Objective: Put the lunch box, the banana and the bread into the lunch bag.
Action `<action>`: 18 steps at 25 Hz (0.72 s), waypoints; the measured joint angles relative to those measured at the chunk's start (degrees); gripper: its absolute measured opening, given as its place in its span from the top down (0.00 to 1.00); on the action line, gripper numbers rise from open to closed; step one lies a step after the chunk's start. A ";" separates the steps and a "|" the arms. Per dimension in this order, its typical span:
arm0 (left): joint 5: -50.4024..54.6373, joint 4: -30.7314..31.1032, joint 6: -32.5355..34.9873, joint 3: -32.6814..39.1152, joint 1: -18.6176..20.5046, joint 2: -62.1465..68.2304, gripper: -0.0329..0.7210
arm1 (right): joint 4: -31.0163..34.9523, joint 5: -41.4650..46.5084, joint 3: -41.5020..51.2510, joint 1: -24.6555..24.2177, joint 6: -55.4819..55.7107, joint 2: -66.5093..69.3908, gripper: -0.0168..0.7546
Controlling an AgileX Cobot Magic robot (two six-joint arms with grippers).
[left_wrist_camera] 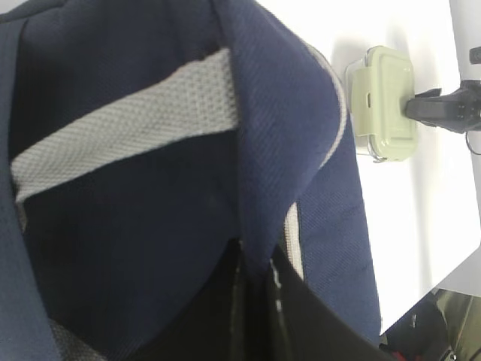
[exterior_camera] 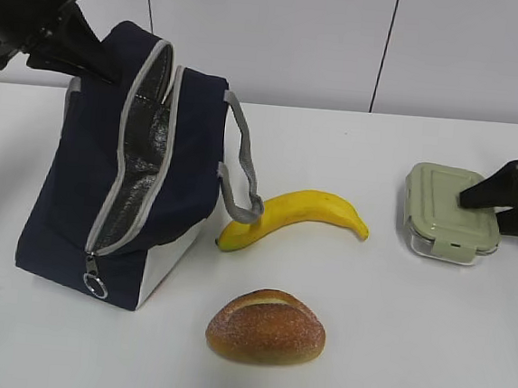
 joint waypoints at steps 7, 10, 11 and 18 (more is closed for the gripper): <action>0.00 0.46 0.00 0.00 0.00 0.00 0.98 | 0.72 0.07 0.00 0.64 0.00 0.97 0.23; 0.00 0.67 0.00 0.00 0.00 0.00 0.98 | 0.87 0.07 0.00 0.64 0.89 0.97 0.27; 0.00 0.67 0.00 0.00 0.00 0.00 0.98 | 0.87 0.17 -0.03 0.64 1.53 0.97 0.30; 0.00 0.81 0.00 0.00 0.00 0.00 0.98 | 1.09 1.71 -0.12 0.64 3.83 0.97 0.45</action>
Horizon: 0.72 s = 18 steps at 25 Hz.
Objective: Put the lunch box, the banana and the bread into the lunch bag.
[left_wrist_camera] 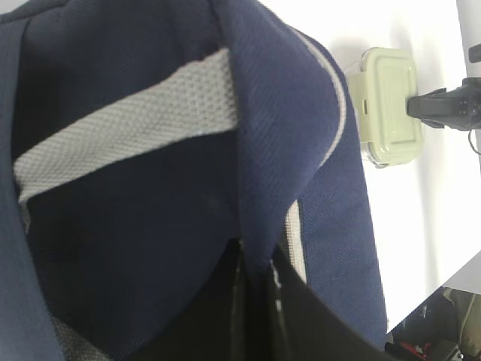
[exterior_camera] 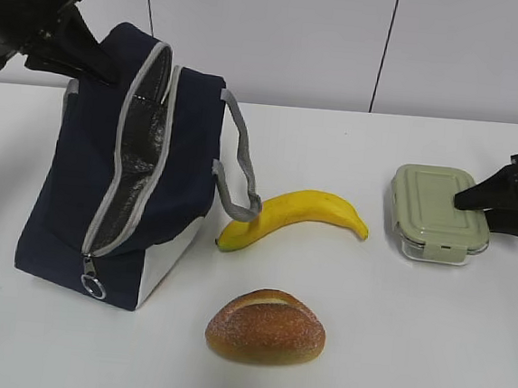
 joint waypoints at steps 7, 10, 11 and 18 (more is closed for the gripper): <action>0.00 0.00 0.00 0.00 0.00 0.00 0.98 | 0.03 0.00 0.00 0.00 0.43 0.00 0.45; 0.00 0.00 0.00 0.00 0.00 0.00 0.98 | 0.13 0.00 0.00 0.00 0.68 0.00 0.45; 0.00 0.00 0.00 0.00 0.00 0.00 0.98 | 0.13 0.00 0.00 0.00 0.95 -0.13 0.45; 0.00 0.00 0.00 0.00 0.00 0.00 0.98 | -1.09 -1.63 0.00 0.00 2.14 -1.97 0.46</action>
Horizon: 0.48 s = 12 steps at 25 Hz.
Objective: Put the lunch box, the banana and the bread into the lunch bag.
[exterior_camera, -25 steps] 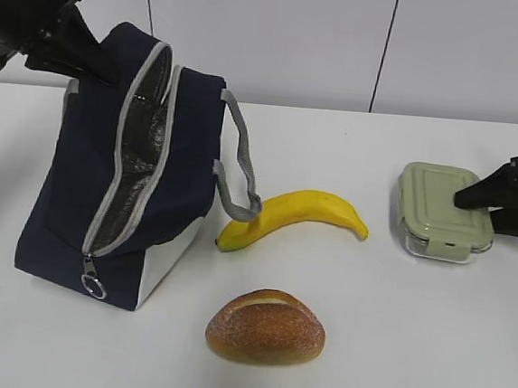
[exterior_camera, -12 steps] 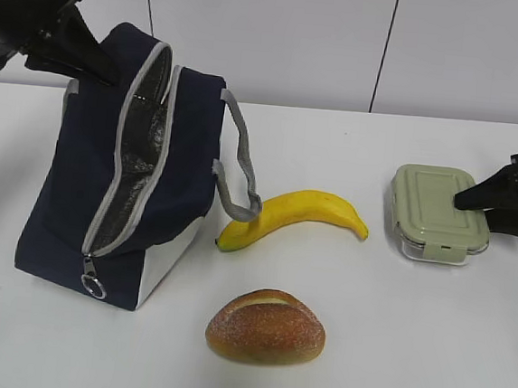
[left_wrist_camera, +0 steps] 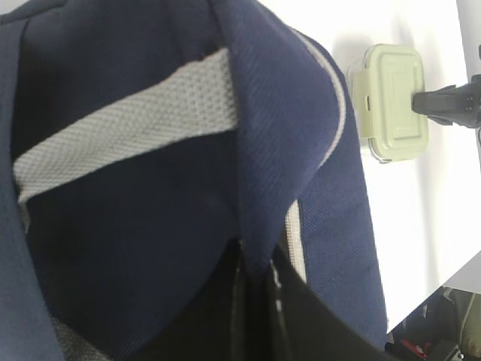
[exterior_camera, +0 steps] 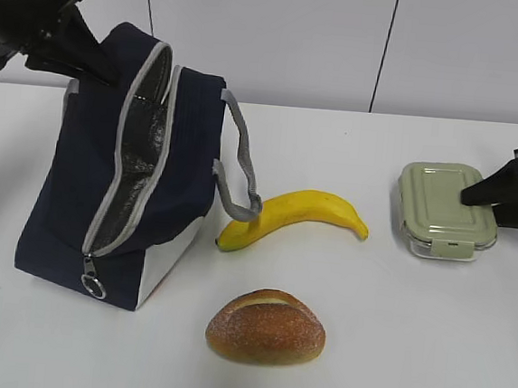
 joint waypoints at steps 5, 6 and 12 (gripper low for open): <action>0.00 0.00 0.02 0.00 0.00 0.00 0.98 | -0.82 -0.81 0.00 0.00 1.40 -0.99 0.46; 0.00 0.00 0.02 0.00 0.00 0.00 0.98 | -0.98 -0.96 0.10 0.00 1.84 -1.40 0.46; -0.10 0.00 0.02 0.00 0.00 0.00 0.98 | -1.20 -0.96 0.10 0.73 5.64 -5.77 0.46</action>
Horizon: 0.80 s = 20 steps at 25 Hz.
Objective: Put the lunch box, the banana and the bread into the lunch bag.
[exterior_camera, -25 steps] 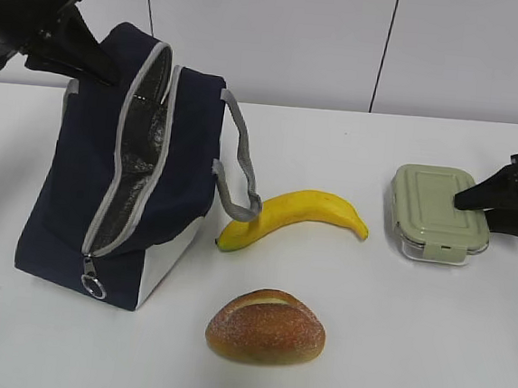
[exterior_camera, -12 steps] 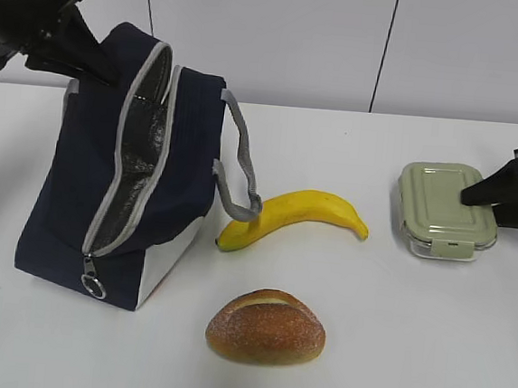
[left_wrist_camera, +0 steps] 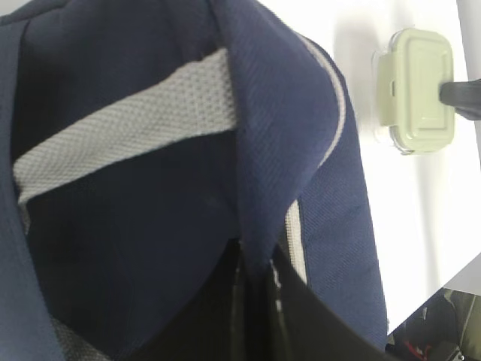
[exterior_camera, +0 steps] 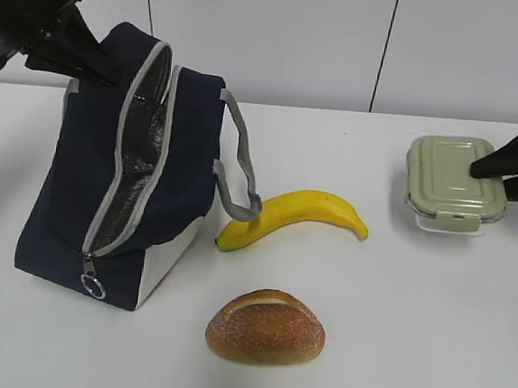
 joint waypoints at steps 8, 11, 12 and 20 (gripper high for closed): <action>-0.22 0.00 0.00 0.00 0.00 0.00 0.98 | 2.60 0.39 0.00 8.23 7.10 -8.02 0.46; -0.22 0.00 0.00 0.00 0.00 0.00 0.98 | 5.26 0.39 -0.13 12.57 9.93 -11.22 0.46; -0.22 0.00 0.00 0.00 0.00 0.00 0.98 | 5.85 0.56 -0.60 13.88 11.12 -11.98 0.46; -0.22 -0.85 0.10 0.00 0.00 0.00 0.98 | 10.01 1.41 -8.95 26.21 18.76 -14.03 0.46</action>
